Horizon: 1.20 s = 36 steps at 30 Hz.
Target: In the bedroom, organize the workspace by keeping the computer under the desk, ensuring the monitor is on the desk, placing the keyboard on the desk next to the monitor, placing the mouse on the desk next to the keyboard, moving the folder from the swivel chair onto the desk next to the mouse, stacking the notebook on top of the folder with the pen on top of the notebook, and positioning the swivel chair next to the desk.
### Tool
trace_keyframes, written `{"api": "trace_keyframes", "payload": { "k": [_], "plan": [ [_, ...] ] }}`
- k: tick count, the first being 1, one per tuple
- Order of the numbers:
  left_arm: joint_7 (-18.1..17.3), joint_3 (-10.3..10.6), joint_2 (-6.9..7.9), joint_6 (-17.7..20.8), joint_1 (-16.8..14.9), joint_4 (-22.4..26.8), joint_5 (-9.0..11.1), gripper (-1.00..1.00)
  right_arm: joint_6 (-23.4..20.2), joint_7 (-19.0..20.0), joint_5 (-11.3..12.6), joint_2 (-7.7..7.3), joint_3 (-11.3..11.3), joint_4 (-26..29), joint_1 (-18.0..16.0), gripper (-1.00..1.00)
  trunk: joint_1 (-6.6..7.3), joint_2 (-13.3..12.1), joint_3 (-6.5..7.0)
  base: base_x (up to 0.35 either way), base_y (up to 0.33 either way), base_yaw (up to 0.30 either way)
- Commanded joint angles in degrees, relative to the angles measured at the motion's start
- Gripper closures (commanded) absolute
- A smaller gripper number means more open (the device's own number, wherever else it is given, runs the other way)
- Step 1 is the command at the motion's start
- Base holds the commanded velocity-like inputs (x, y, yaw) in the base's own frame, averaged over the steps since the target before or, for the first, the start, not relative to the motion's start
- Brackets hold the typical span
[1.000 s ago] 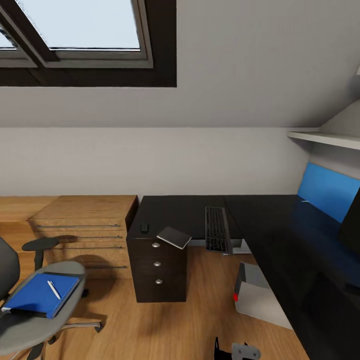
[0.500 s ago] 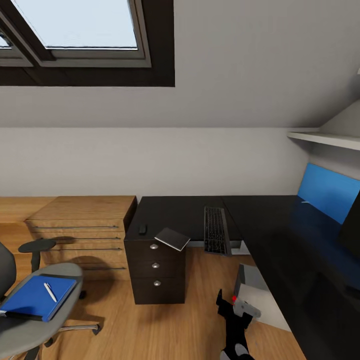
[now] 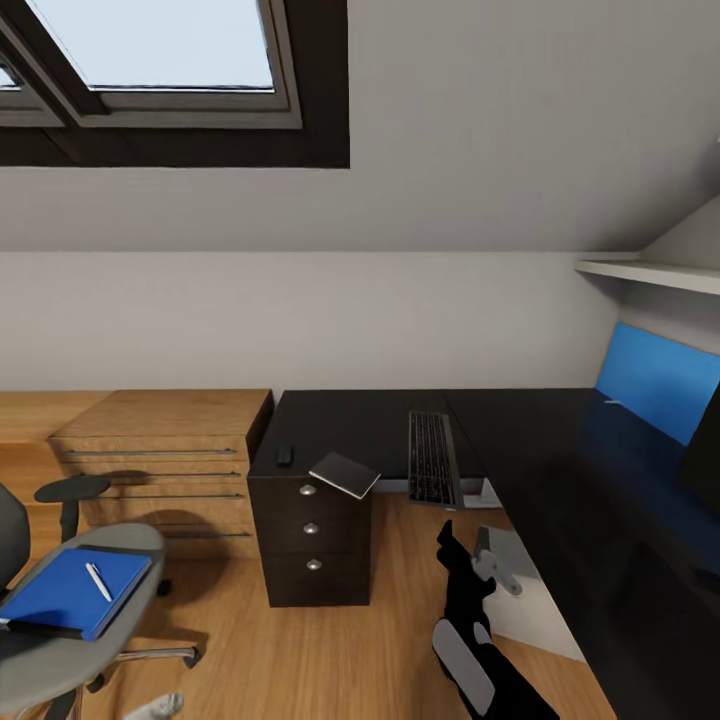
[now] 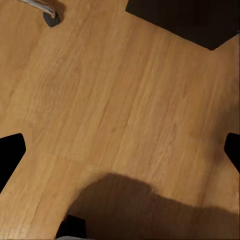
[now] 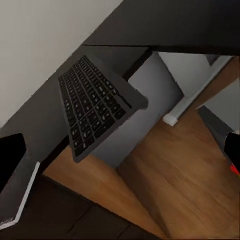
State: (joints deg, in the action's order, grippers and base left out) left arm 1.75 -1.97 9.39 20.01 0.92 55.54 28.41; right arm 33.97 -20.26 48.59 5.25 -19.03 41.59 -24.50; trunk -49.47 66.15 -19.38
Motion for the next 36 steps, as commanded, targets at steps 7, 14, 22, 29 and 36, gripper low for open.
{"api": "trace_keyframes", "payload": {
  "k": [7, 14, 22, 29, 36],
  "plan": [
    [0.04, -4.00, -0.08, 20.10, 0.05, 18.02, 2.19, -1.00, -10.69, 4.33, 16.33, -2.78, 0.79, 5.87, -0.11, -1.00, -1.55, 2.86, -1.33, 0.000, 0.000, 0.000],
    [-0.19, -4.03, 0.00, 19.97, 0.05, 11.27, 4.08, -1.00, -17.17, 20.43, 24.28, -4.66, 1.08, 5.71, 0.18, -1.00, -3.09, 5.67, -2.59, 0.000, 0.000, 0.000],
    [-0.17, -3.78, -0.14, 16.08, 0.05, 9.79, 4.19, -1.00, -17.42, 22.24, 25.08, -5.74, 1.17, 5.66, 0.26, -1.00, -4.85, 8.88, -4.02, 0.000, 0.000, 0.000],
    [-0.17, -3.68, -0.16, 14.18, 0.05, 8.59, 4.08, -1.00, -17.23, 22.42, 25.11, -6.68, 1.23, 5.71, 0.28, -1.00, -6.39, 11.69, -5.28, 0.000, 0.000, 0.000],
    [-0.16, -3.66, -0.16, 13.90, 0.05, 8.40, 4.03, -1.00, -16.99, 22.16, 24.93, -6.80, 1.34, 5.65, 0.27, -1.00, -7.92, 14.50, -6.54, 0.000, 0.000, 0.000]
  ]
}}
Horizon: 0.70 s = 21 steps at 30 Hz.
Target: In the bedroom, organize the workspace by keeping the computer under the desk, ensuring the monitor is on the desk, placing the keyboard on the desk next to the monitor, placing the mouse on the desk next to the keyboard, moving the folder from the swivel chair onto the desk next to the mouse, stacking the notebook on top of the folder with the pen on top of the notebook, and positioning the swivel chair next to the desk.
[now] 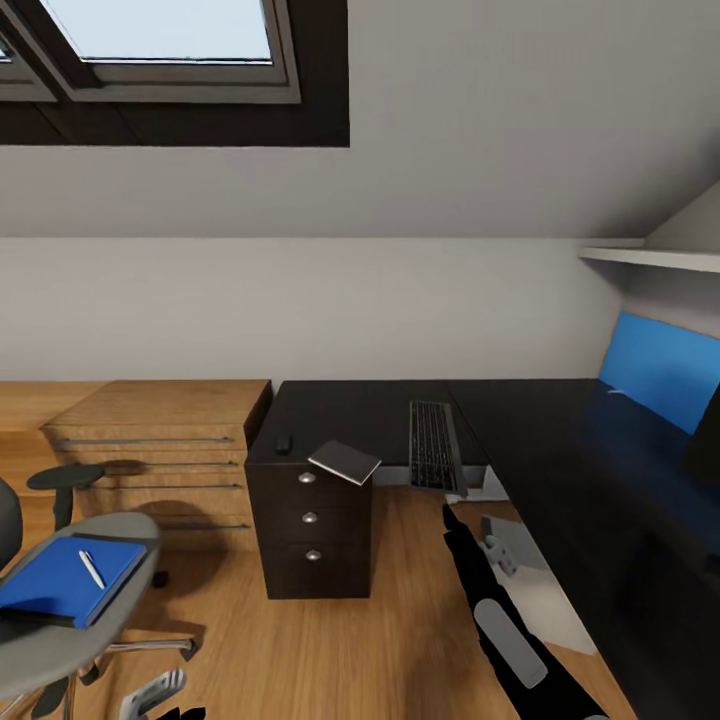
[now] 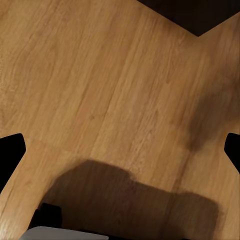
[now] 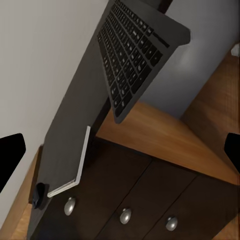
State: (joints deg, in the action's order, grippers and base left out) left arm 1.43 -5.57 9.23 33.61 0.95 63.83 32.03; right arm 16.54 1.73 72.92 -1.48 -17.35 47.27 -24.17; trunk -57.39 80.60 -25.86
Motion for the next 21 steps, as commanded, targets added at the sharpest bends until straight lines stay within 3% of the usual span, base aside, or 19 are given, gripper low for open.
{"api": "trace_keyframes", "payload": {
  "k": [1, 14, 21],
  "plan": [
    [0.15, -0.07, 0.00, 0.28, 0.02, 0.10, 0.41, -1.00, 0.44, 0.06, 0.63, -0.06, -0.25, -0.10, -0.07, -1.00, -0.23, 0.45, -0.23, 0.000, 0.000, 0.000],
    [0.15, -0.06, 0.00, 0.23, 0.02, 0.04, 0.45, -1.00, 0.13, -1.97, 1.31, 0.19, 2.73, -2.34, -0.09, -1.00, -3.08, 5.66, -2.57, 0.000, 0.000, 0.000],
    [0.15, -0.06, 0.00, 0.23, 0.02, -0.01, 0.49, -1.00, 0.01, -2.00, 5.57, 0.12, 3.53, -2.51, -0.09, -1.00, -4.62, 8.47, -3.83, 0.000, 0.000, 0.000]
  ]
}}
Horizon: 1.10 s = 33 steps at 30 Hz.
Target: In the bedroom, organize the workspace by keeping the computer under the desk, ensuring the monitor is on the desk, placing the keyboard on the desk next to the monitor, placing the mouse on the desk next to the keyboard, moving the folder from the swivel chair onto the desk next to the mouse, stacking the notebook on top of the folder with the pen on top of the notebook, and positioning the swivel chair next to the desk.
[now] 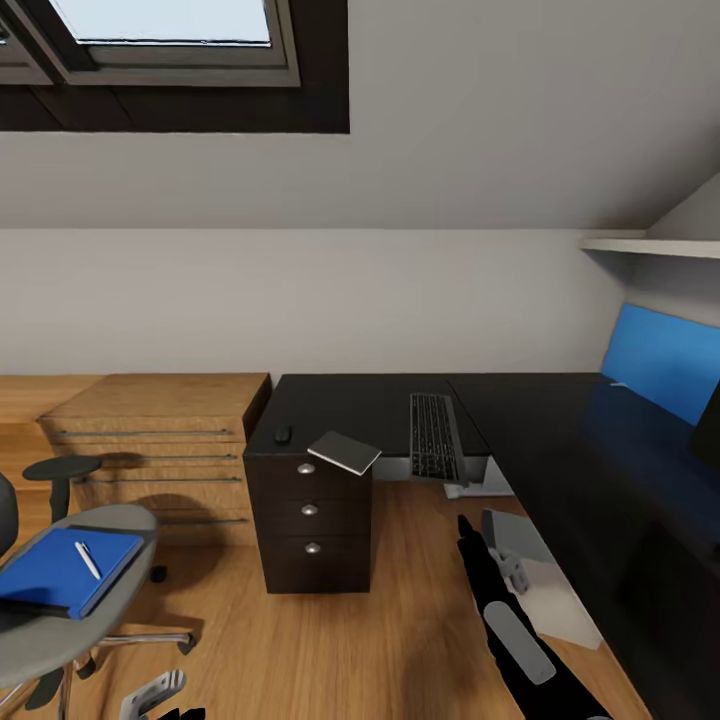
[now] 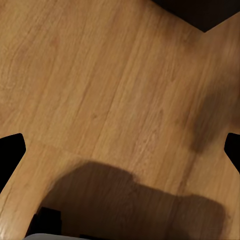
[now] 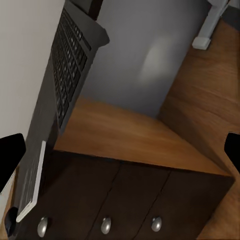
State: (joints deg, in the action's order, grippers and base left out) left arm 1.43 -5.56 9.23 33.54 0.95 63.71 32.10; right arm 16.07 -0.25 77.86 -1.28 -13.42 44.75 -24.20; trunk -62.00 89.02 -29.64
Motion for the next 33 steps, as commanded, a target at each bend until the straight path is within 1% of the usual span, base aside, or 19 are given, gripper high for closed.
{"api": "trace_keyframes", "payload": {
  "k": [1, 2, 6, 10, 13, 15, 16, 17, 19, 22, 24, 26, 29, 30, 32, 33],
  "plan": [
    [0.15, -0.07, 0.00, 0.30, 0.01, 0.11, 0.42, -1.00, 0.48, 0.01, 1.16, -0.09, -0.36, 0.03, -0.06, -1.00, -0.23, 0.44, -0.23, 0.000, 0.000, 0.000],
    [0.15, -0.07, 0.00, 0.30, 0.01, 0.10, 0.42, -1.00, 0.43, 0.07, 2.03, -0.14, -0.31, 0.04, -0.06, -1.00, -0.45, 0.85, -0.41, 0.000, 0.000, 0.000],
    [0.15, -0.07, 0.00, 0.30, 0.01, 0.10, 0.42, -1.00, -0.23, 0.14, 2.96, -0.18, -0.25, 0.06, -0.06, -1.00, -1.33, 2.45, -1.13, 0.000, 0.000, 0.000],
    [0.15, -0.07, 0.00, 0.30, 0.01, 0.10, 0.42, -1.00, -2.51, 0.22, 3.40, -0.25, -0.09, 0.07, -0.06, -1.00, -2.20, 4.05, -1.85, 0.000, 0.000, 0.000],
    [0.15, -0.07, 0.04, 0.30, 0.01, 0.10, 0.42, -1.00, -5.01, 0.24, 4.18, -0.28, 0.51, 0.10, -0.06, -1.00, -2.86, 5.26, -2.39, 0.000, 0.000, 0.000],
    [0.15, -0.07, 0.06, 0.30, 0.01, 0.10, 0.42, -1.00, -6.85, 0.24, 5.69, -0.29, 1.81, 0.13, -0.06, -1.00, -3.30, 6.06, -2.75, 0.000, 0.000, 0.000],
    [0.15, -0.07, 0.07, 0.28, 0.01, 0.10, 0.42, -1.00, -8.14, 0.25, 7.14, -0.28, 3.07, 0.14, -0.06, -1.00, -3.52, 6.46, -2.93, 0.000, 0.000, 0.000],
    [0.15, -0.07, 0.05, 0.29, 0.01, 0.10, 0.42, -1.00, -8.84, 0.25, 7.92, -0.27, 3.75, 0.15, -0.06, -1.00, -3.74, 6.86, -3.11, 0.000, 0.000, 0.000],
    [0.15, -0.07, 0.07, 0.29, 0.01, 0.10, 0.42, -1.00, -11.78, 0.27, 11.10, -0.24, 6.15, 0.16, -0.06, -1.00, -4.18, 7.66, -3.47, 0.000, 0.000, 0.000],
    [0.15, -0.07, 0.06, 0.30, 0.01, 0.10, 0.42, -1.00, -14.03, 0.38, 13.44, -0.22, 7.49, 0.35, -0.06, -1.00, -4.84, 8.87, -4.00, 0.000, 0.000, 0.000],
    [0.15, -0.07, 0.03, 0.30, 0.01, 0.10, 0.42, -1.00, -14.50, 0.80, 13.97, -0.18, 7.79, 0.57, -0.06, -1.00, -5.28, 9.67, -4.36, 0.000, 0.000, 0.000],
    [0.15, -0.07, 0.01, 0.30, 0.01, 0.10, 0.42, -1.00, -14.69, 2.78, 14.14, -0.15, 7.88, 0.92, -0.06, -1.00, -5.50, 10.07, -4.54, 0.000, 0.000, 0.000],
    [0.15, -0.07, 0.02, 0.31, 0.01, 0.08, 0.47, -1.00, -14.77, 10.02, 13.96, -0.20, 7.88, 1.27, -0.06, -1.00, -5.50, 10.07, -4.54, 0.000, 0.000, 0.000],
    [0.15, -0.07, 0.04, 0.34, 0.01, 0.04, 0.49, -1.00, -14.81, 11.74, 13.73, -0.24, 7.85, 1.30, -0.06, -1.00, -5.50, 10.07, -4.54, 0.000, 0.000, 0.000],
    [0.15, -0.07, 0.06, 0.32, 0.01, 0.00, 0.49, -1.00, -14.85, 12.86, 13.34, -0.26, 7.78, 1.25, -0.06, -1.00, -5.50, 10.07, -4.54, 0.000, 0.000, 0.000],
    [0.15, -0.07, 0.07, 0.31, 0.01, -0.05, 0.50, -1.00, -14.88, 13.57, 12.75, -0.28, 7.72, 1.19, -0.06, -1.00, -5.50, 10.07, -4.54, 0.000, 0.000, 0.000]
  ]
}}
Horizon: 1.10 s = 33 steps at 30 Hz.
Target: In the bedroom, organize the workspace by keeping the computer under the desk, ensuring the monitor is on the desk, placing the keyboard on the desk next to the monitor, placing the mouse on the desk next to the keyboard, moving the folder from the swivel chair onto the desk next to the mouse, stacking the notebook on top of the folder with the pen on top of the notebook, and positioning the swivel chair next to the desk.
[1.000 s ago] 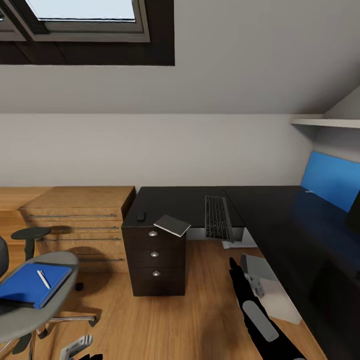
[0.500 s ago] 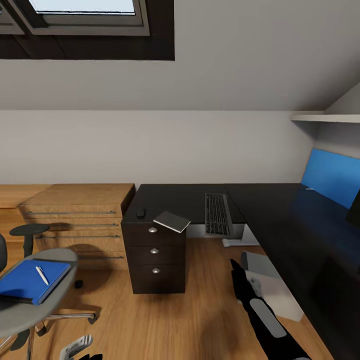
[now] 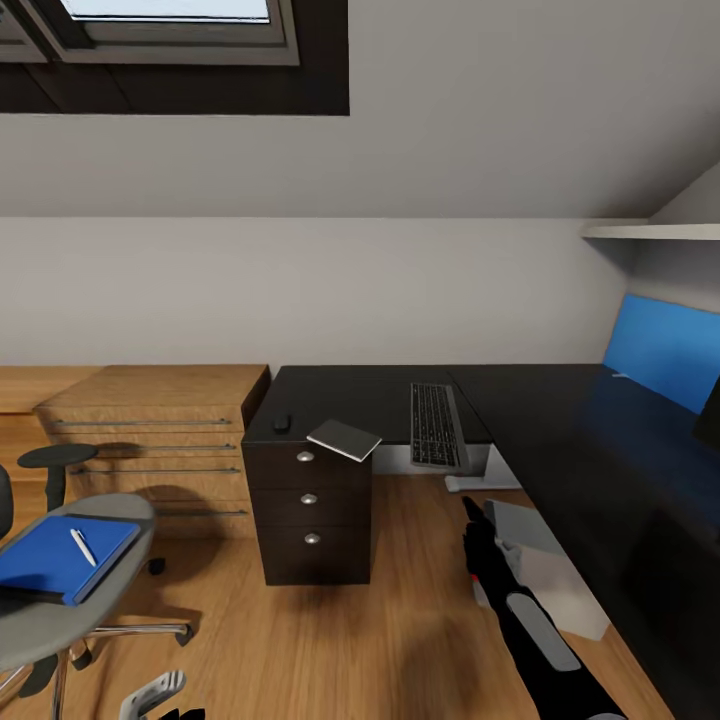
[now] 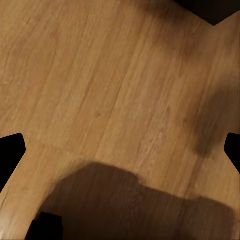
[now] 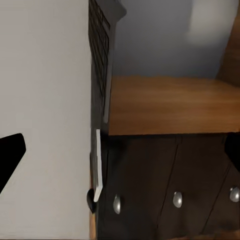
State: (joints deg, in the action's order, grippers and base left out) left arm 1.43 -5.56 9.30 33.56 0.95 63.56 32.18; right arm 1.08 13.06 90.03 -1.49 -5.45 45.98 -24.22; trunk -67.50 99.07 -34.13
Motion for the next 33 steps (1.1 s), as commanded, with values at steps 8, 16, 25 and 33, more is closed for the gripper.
{"api": "trace_keyframes", "payload": {
  "k": [8, 16, 25, 33],
  "plan": [
    [0.19, -0.01, -0.01, 0.16, 0.02, -1.17, 0.05, -1.00, 0.07, 1.56, -3.71, -0.07, -0.35, -0.33, -0.04, -1.00, 0.00, 0.02, -0.05, 0.008, 0.000, 0.000],
    [0.24, 0.02, -0.07, 0.10, 0.02, -1.50, -1.13, -1.00, 0.06, 1.47, -4.01, -0.46, -0.35, -1.05, 0.10, -1.00, 0.00, 0.02, -0.05, 0.171, 0.000, 0.000],
    [0.24, 0.02, -0.07, -0.43, 0.02, -1.51, -1.16, -1.00, -0.04, 1.26, -3.81, -0.36, -0.29, -1.15, 0.13, -1.00, 0.00, 0.02, -0.05, 0.183, 0.000, 0.000],
    [0.24, 0.02, -0.07, -0.85, 0.02, -1.59, -1.13, -1.00, -0.17, 1.10, -3.65, -0.36, -0.22, -1.16, 0.13, -1.00, 0.00, 0.02, -0.05, 0.144, 0.000, 0.000]
  ]
}}
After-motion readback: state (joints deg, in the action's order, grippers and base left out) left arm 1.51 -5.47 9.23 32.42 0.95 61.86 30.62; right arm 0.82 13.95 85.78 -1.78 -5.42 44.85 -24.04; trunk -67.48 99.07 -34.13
